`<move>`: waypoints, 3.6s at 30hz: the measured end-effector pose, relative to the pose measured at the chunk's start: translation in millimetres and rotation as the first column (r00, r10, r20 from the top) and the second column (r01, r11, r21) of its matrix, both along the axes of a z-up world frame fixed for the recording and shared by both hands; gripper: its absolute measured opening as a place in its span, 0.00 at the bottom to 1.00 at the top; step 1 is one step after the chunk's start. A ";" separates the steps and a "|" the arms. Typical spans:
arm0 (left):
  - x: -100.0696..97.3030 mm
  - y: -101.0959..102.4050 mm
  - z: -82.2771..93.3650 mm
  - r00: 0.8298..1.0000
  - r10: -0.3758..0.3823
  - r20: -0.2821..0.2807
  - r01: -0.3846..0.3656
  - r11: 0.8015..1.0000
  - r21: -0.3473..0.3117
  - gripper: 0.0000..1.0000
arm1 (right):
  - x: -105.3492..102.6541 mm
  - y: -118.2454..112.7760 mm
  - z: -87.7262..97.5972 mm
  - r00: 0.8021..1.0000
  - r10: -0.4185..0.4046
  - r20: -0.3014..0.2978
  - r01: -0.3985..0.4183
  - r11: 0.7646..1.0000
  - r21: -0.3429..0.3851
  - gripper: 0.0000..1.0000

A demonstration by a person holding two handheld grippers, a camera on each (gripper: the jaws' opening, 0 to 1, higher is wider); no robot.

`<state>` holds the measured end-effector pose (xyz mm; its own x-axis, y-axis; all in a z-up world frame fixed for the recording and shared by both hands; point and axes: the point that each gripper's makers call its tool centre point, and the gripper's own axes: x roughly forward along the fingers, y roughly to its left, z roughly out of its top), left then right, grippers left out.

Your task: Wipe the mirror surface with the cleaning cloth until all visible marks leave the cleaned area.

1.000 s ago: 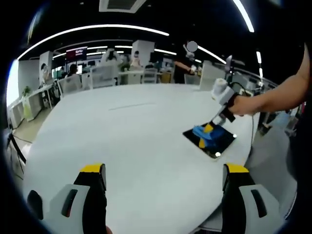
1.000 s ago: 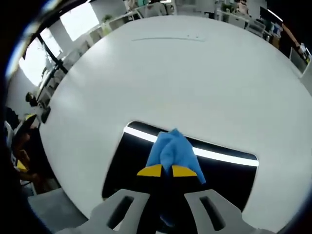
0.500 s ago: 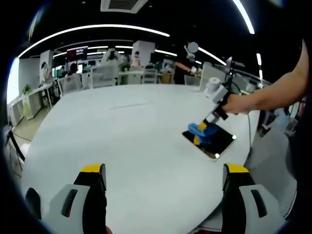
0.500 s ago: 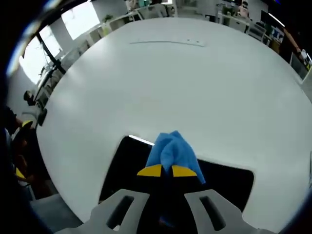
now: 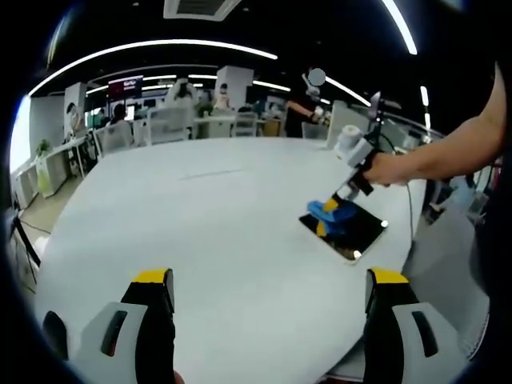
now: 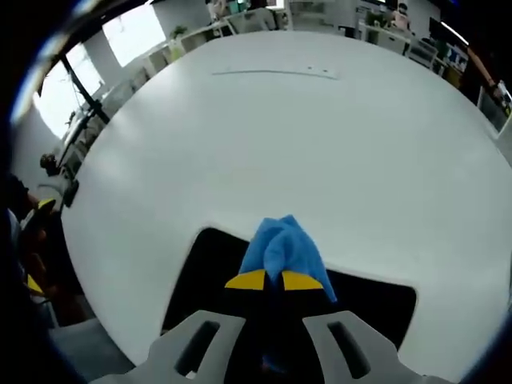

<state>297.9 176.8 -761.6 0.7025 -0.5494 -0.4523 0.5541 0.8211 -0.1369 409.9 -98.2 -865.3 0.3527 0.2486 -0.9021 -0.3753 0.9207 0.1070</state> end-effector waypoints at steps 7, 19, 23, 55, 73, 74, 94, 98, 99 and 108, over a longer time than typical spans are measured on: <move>7.6 0.3 5.8 1.000 0.006 0.014 -0.006 1.000 0.004 1.00 | 1.3 -1.9 -0.5 1.000 0.011 -0.002 -0.011 1.000 0.003 0.00; 5.0 -1.0 2.5 1.000 0.005 0.003 -0.005 1.000 0.007 1.00 | 1.4 -4.1 -1.5 1.000 0.029 0.000 -0.029 1.000 -0.001 0.00; 5.8 -0.5 3.8 1.000 0.006 0.006 -0.006 1.000 0.008 1.00 | 0.0 -4.9 -0.4 0.999 0.034 0.003 -0.034 0.999 -0.007 0.00; -1.7 2.5 4.7 1.000 0.005 0.013 -0.005 1.000 0.027 1.00 | -4.6 -46.3 1.0 1.000 -0.003 -0.001 0.003 0.999 -0.039 0.00; 2.3 -1.6 8.0 1.000 0.003 0.020 -0.003 0.999 0.040 1.00 | -1.1 -62.7 -3.1 1.000 -0.025 -0.003 0.025 0.998 -0.061 0.00; 3.4 -2.0 10.6 1.000 0.008 0.030 -0.009 0.999 0.031 1.00 | -2.3 -62.3 -2.5 1.000 -0.029 -0.001 0.029 0.998 -0.061 0.00; 1.8 -8.6 12.3 0.999 0.012 0.033 -0.012 1.000 0.013 0.99 | -51.6 -57.2 -2.1 0.999 -0.037 -0.008 0.036 0.998 -0.046 0.00; -0.5 -11.9 12.7 0.999 -0.002 0.036 0.001 1.000 0.020 0.99 | -61.1 -56.3 -1.9 0.999 -0.033 -0.008 0.032 0.999 -0.039 0.00; 0.2 -11.2 12.9 0.999 -0.001 0.040 0.000 1.000 0.022 1.00 | -64.2 -56.4 -1.8 0.999 -0.035 -0.006 0.035 0.999 -0.034 0.00; -0.6 -9.3 13.2 0.999 0.002 0.046 -0.003 1.000 0.016 1.00 | -87.2 -55.5 -1.9 1.000 -0.028 -0.001 0.028 0.999 -0.029 0.00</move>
<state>297.3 167.5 -748.4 0.7241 -0.5406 -0.4282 0.5575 0.8244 -0.0981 322.7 -153.7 -867.2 0.3581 0.2127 -0.9091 -0.3493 0.9335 0.0809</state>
